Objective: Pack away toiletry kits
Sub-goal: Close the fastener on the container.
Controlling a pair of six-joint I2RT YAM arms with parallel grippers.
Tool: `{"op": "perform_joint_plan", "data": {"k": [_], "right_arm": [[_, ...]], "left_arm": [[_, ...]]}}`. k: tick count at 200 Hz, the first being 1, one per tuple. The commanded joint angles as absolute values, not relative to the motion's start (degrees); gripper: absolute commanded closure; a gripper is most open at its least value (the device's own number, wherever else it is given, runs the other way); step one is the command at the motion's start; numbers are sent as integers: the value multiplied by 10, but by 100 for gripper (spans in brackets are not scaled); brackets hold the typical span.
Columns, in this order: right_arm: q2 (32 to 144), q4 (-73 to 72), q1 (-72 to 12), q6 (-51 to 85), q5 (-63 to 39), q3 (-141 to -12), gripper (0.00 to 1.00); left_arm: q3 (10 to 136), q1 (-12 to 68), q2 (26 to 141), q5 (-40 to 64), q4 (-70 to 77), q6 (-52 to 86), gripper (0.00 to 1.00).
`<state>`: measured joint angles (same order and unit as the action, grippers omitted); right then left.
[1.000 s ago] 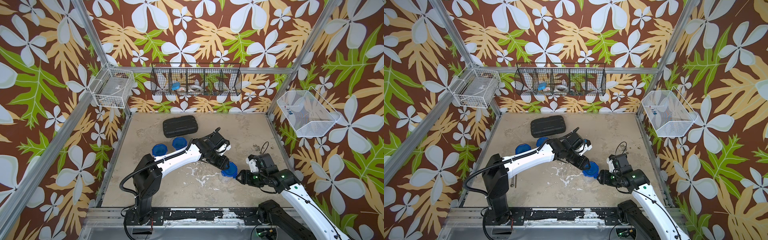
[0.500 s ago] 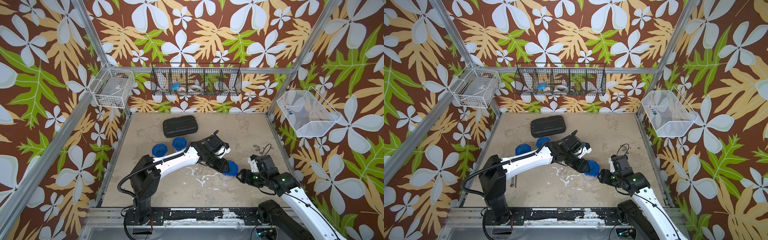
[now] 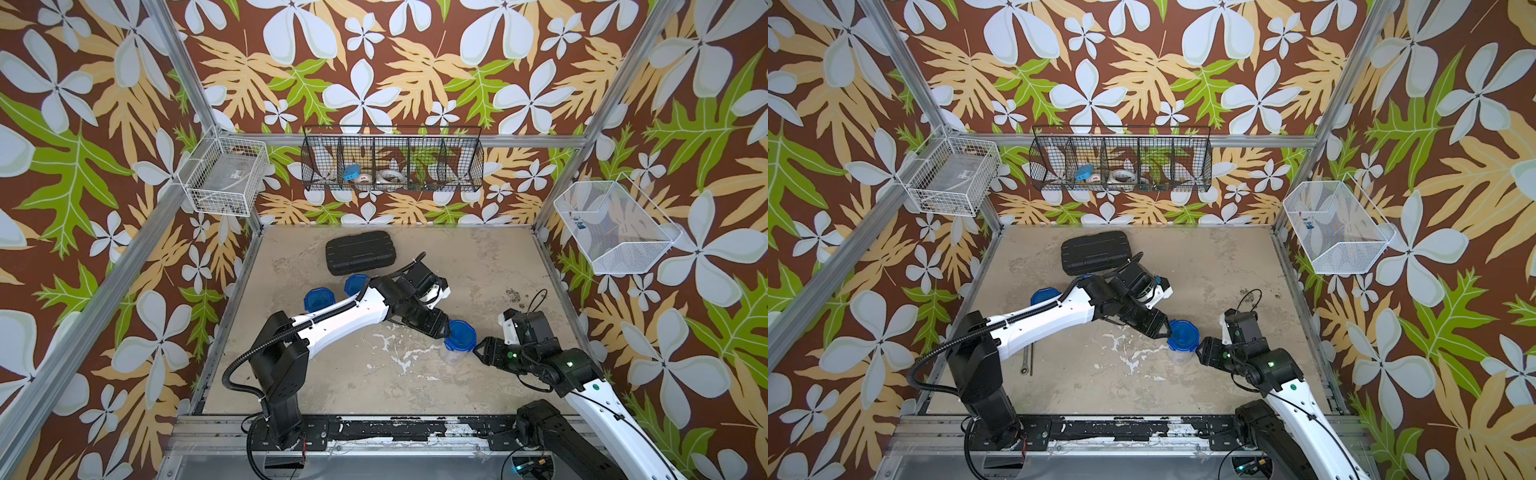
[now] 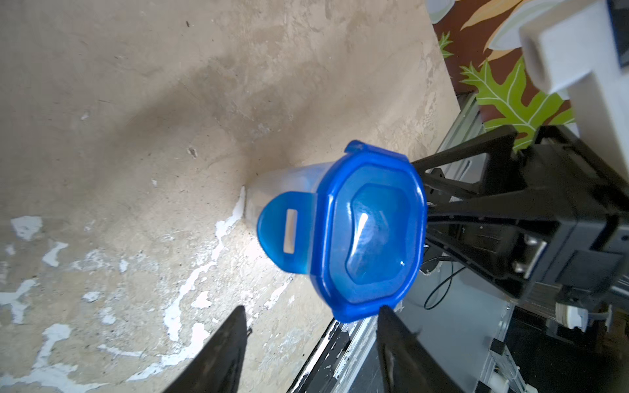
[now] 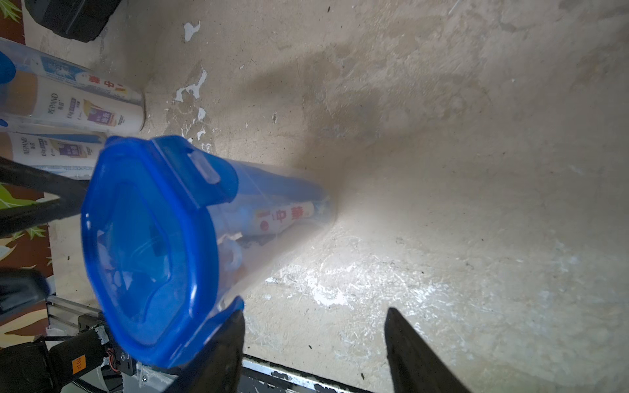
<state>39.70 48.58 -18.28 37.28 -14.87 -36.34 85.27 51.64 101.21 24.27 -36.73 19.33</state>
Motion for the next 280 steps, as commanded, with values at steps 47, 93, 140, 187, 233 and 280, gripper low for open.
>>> {"op": "perform_joint_plan", "data": {"k": [47, 93, 140, 187, 233, 280], "right_arm": [[398, 487, -183, 371, -145, -365, 35], [396, 484, -183, 372, -146, -360, 35], [400, 473, -182, 374, -147, -359, 35], [410, 469, -183, 370, -144, -362, 35], [414, 470, -183, 365, -142, -368, 35], [416, 472, -183, 363, -144, -367, 35]], "left_arm": [[907, 519, 1055, 259, -360, 188, 40], [915, 529, 1081, 266, -345, 189, 41], [904, 531, 1082, 263, -340, 185, 42], [914, 530, 1081, 230, -371, 163, 42], [924, 502, 1065, 197, -422, 137, 30], [972, 501, 1081, 208, -431, 131, 33]]}}
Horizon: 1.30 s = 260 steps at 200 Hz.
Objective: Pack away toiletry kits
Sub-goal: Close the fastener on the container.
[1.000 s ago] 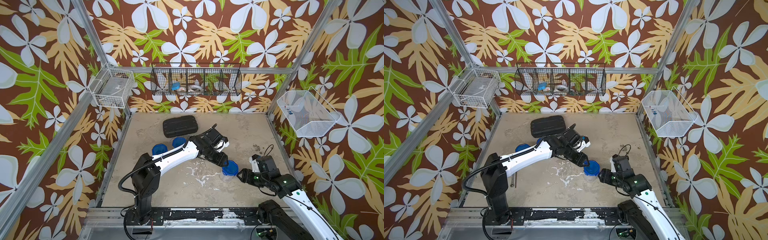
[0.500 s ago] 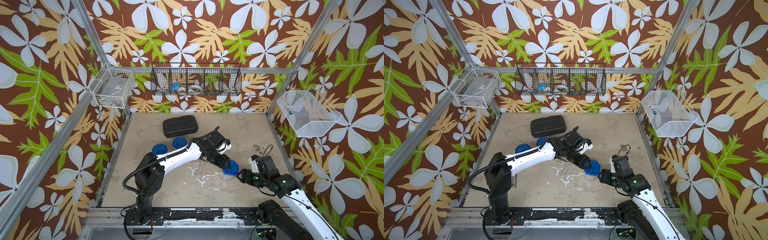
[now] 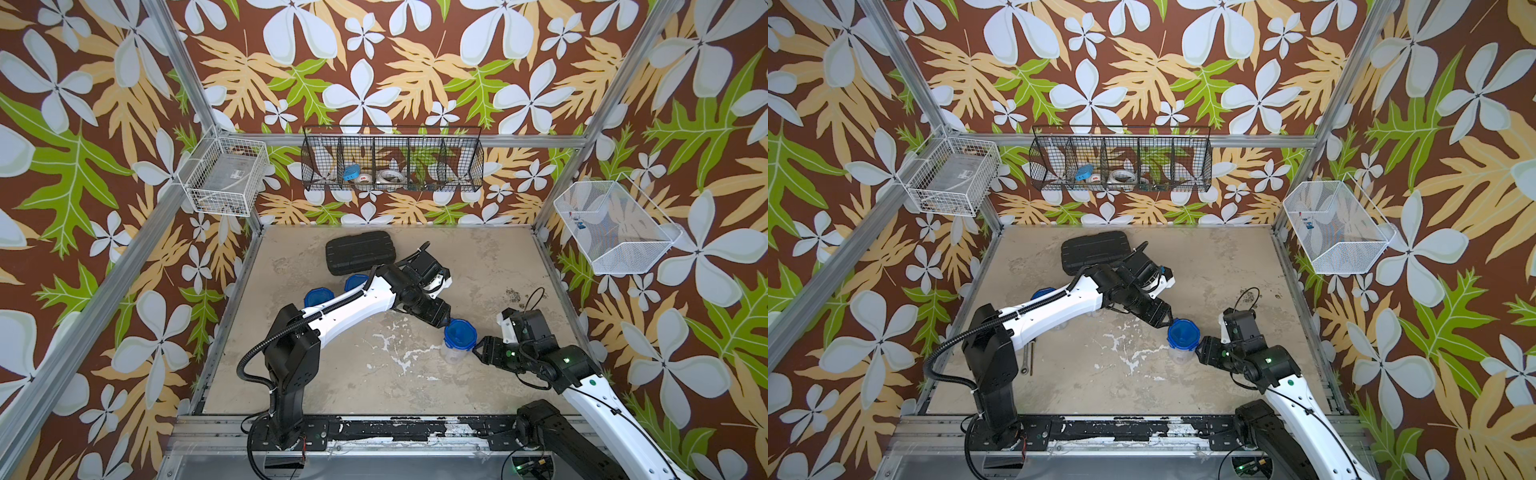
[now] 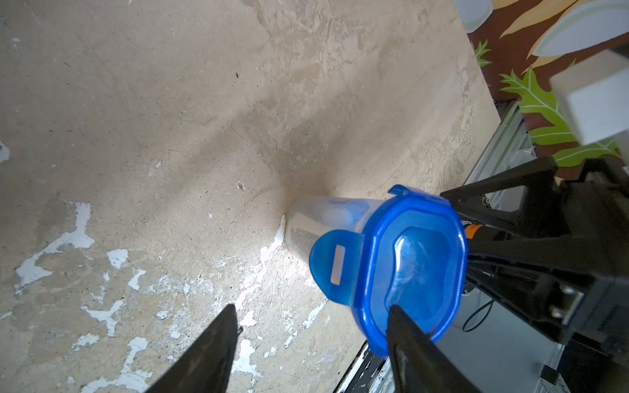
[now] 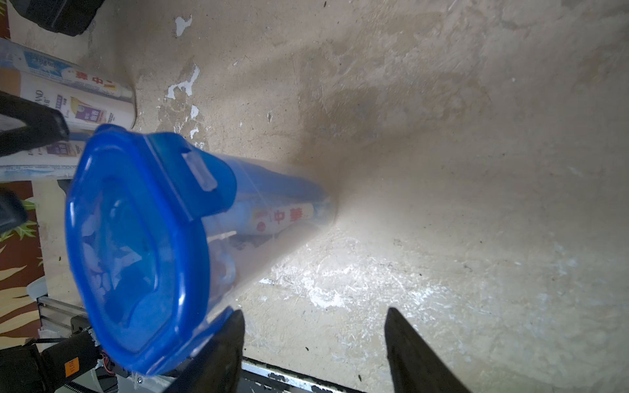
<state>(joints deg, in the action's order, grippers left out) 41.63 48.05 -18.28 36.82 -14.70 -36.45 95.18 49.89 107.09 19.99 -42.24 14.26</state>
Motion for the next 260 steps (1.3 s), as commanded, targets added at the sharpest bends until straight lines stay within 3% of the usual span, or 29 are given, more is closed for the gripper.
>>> {"op": "perform_joint_plan", "data": {"k": [1, 196, 260], "right_arm": [[416, 472, -183, 363, -144, -367, 35], [416, 438, -182, 372, -156, -355, 35], [406, 466, -183, 379, -138, -348, 35]], "left_arm": [[974, 501, 1082, 208, -430, 131, 34], [942, 544, 1091, 269, -352, 188, 38], [990, 541, 1097, 148, -416, 167, 22]]}}
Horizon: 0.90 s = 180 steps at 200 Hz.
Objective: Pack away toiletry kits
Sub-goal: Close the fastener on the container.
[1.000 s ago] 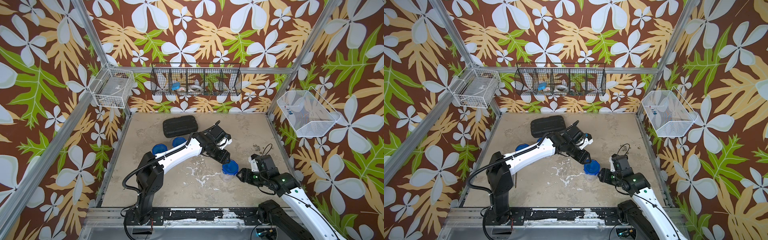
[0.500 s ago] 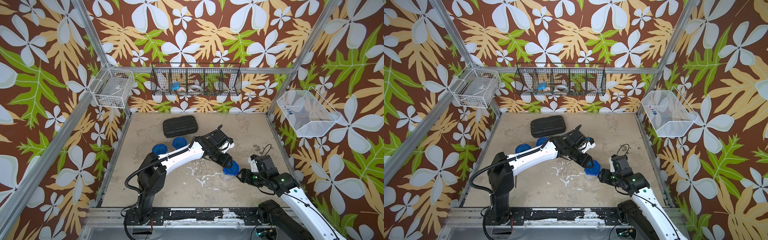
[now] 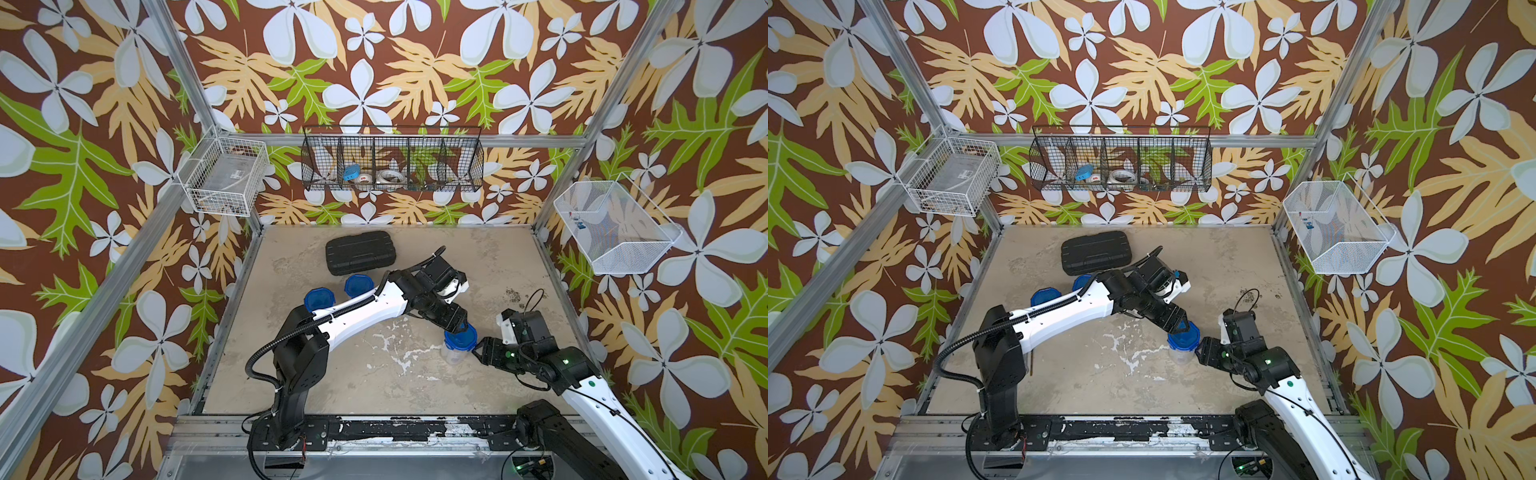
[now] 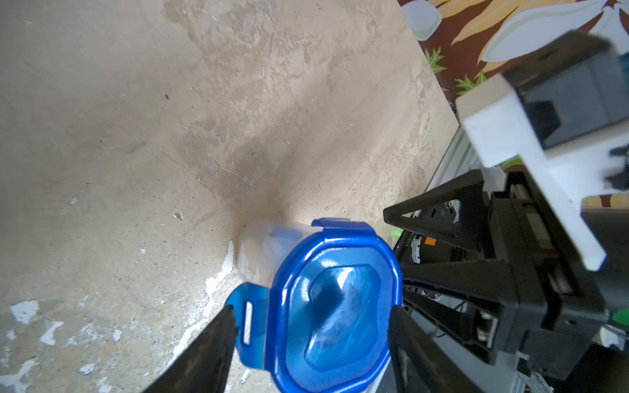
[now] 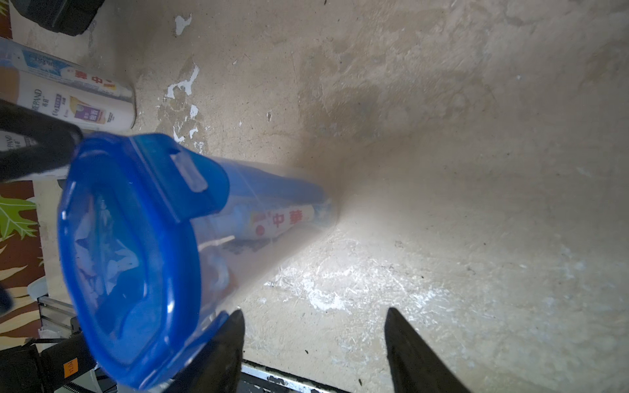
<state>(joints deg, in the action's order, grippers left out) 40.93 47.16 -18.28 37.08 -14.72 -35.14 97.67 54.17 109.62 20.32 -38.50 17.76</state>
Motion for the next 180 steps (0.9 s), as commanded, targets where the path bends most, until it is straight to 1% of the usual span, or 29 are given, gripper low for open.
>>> {"op": "perform_joint_plan", "data": {"k": [1, 18, 58, 91, 117, 154, 180], "right_arm": [[406, 467, -183, 379, -138, -348, 35], [404, 474, -183, 381, -132, -348, 34], [401, 478, -183, 381, -128, -350, 34], [398, 471, -182, 382, -131, -349, 33], [397, 461, -182, 385, -135, -345, 33], [399, 429, -183, 385, -146, -347, 33], [406, 414, -183, 382, -155, -347, 33]], "left_arm": [[990, 541, 1097, 146, -417, 168, 22], [996, 541, 1097, 126, -426, 163, 20], [1003, 554, 1096, 124, -427, 137, 20], [992, 556, 1101, 170, -412, 151, 20], [974, 556, 1102, 207, -396, 170, 22], [927, 557, 1075, 258, -351, 193, 24], [907, 557, 1069, 268, -330, 204, 27]]}}
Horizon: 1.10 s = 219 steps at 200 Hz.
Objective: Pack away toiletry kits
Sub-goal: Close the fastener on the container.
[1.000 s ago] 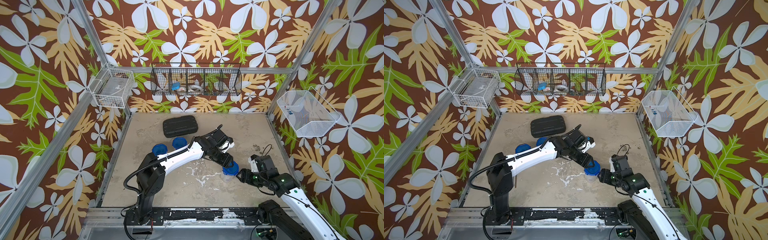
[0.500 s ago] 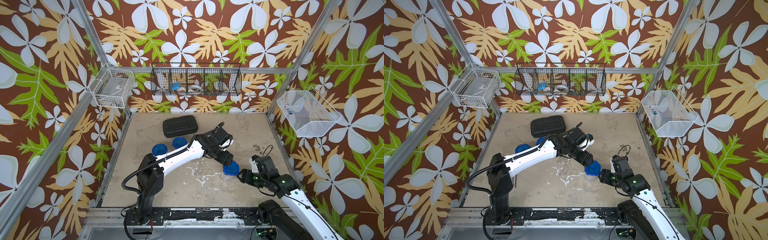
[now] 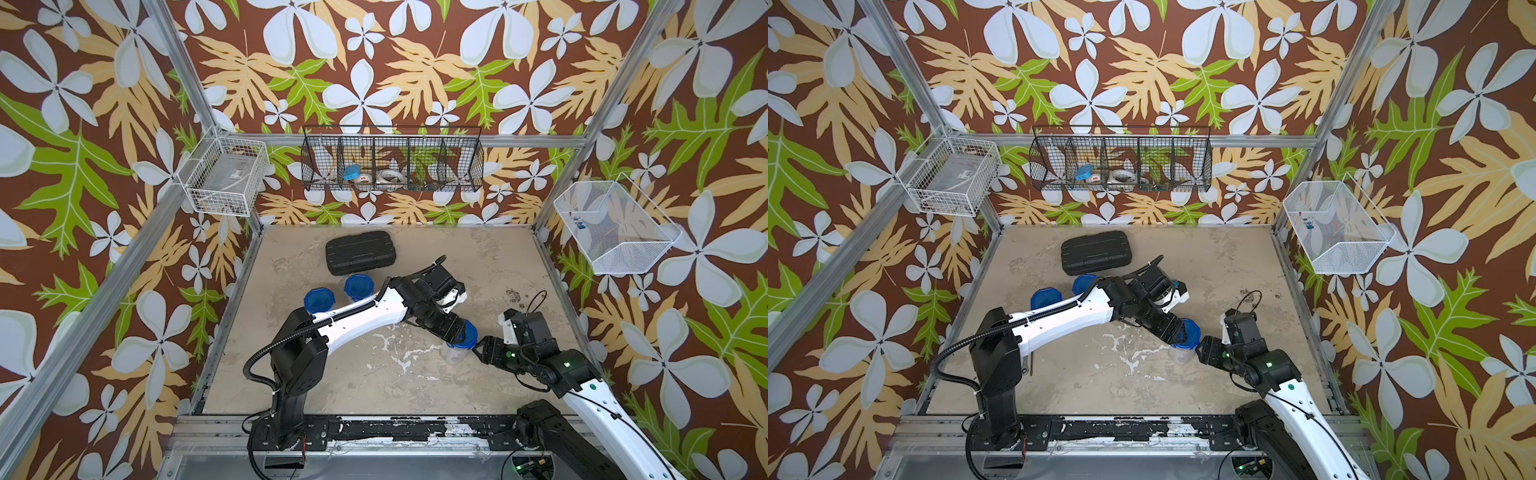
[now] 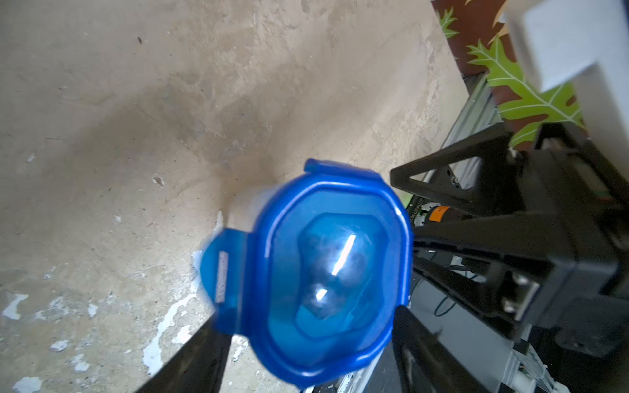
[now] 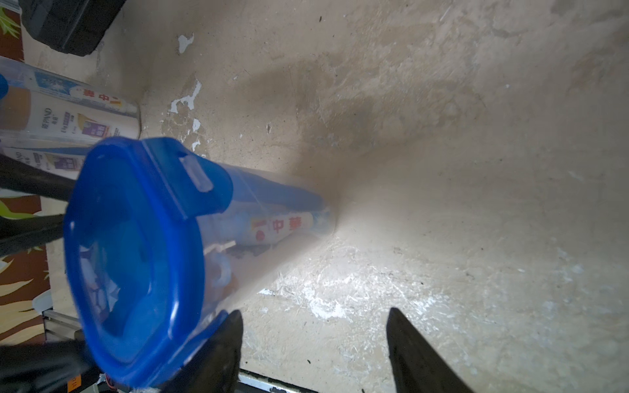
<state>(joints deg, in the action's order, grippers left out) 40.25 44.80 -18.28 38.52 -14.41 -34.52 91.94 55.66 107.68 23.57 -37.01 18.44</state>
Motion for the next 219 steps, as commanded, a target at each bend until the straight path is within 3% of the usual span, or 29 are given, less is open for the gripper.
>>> {"op": "perform_joint_plan", "data": {"k": [1, 115, 182, 219], "right_arm": [[406, 413, -182, 382, -156, -347, 33], [399, 452, -183, 369, -145, -354, 33], [388, 459, -183, 374, -145, -351, 33], [390, 452, -183, 377, -146, -350, 33]], "left_arm": [[907, 558, 1069, 269, -330, 204, 27], [916, 542, 1028, 166, -421, 173, 27], [1001, 543, 1101, 211, -392, 174, 32], [980, 544, 1099, 224, -386, 176, 32]]}}
